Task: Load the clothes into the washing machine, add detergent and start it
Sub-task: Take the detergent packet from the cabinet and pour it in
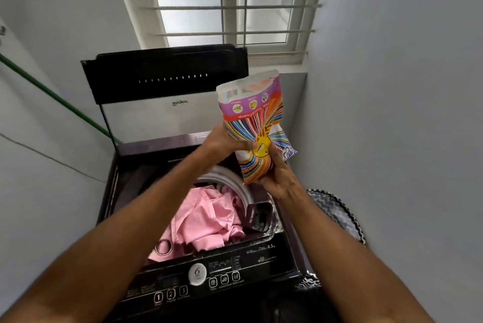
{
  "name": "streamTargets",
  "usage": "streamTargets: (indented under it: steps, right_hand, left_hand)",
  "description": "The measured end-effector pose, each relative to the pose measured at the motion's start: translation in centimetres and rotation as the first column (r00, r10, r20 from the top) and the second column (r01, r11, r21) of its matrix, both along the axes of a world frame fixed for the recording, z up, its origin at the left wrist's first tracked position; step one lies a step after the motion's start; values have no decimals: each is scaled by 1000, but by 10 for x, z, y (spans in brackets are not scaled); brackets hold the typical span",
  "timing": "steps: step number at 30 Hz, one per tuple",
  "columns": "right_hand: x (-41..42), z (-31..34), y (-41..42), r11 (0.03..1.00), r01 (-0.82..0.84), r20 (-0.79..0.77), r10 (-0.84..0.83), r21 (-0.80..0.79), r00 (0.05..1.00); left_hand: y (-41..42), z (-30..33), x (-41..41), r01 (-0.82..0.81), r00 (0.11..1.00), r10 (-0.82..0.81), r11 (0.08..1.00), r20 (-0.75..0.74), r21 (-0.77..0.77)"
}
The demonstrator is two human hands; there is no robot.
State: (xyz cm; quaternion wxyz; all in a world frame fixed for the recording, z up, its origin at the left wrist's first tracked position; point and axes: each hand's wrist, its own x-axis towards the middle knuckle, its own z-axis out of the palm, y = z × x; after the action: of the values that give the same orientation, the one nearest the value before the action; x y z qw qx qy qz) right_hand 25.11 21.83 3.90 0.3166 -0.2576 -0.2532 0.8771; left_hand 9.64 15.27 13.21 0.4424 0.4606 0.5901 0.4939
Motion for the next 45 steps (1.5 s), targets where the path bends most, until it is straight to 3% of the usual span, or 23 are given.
streamTargets:
  steps: [5, 10, 14, 18, 23, 28, 36, 45]
  right_hand:
    - [22, -6, -5, 998, 64, 5, -64, 0, 998]
    - [49, -12, -12, 992, 118, -41, -120, -44, 992]
    - [78, -20, -16, 986, 164, 32, -164, 10, 986]
    - [106, -29, -18, 979, 199, 144, -203, 39, 969]
    - [146, -31, -30, 988, 140, 279, -155, 71, 948]
    - [174, -31, -42, 970, 217, 307, -242, 114, 920]
    - [198, -42, -60, 895, 334, 444, -439, 297, 782]
    - [207, -47, -79, 879, 359, 525, -476, 315, 706]
  left_hand:
    - [19, 42, -10, 6, 999, -5, 1000, -42, 20]
    - [36, 63, 0, 125, 963, -134, 991, -235, -56]
    - [51, 53, 24, 173, 800, -192, 981, -569, -88]
    - [58, 37, 43, 190, 691, -219, 974, -688, -120]
    - [55, 13, 56, 206, 685, -301, 954, -664, -220]
    - [47, -20, 61, 195, 715, -332, 940, -615, -280]
    - [41, -55, 72, 230, 736, -388, 914, -554, -335]
    - [27, -74, 78, 270, 758, -419, 899, -500, -345]
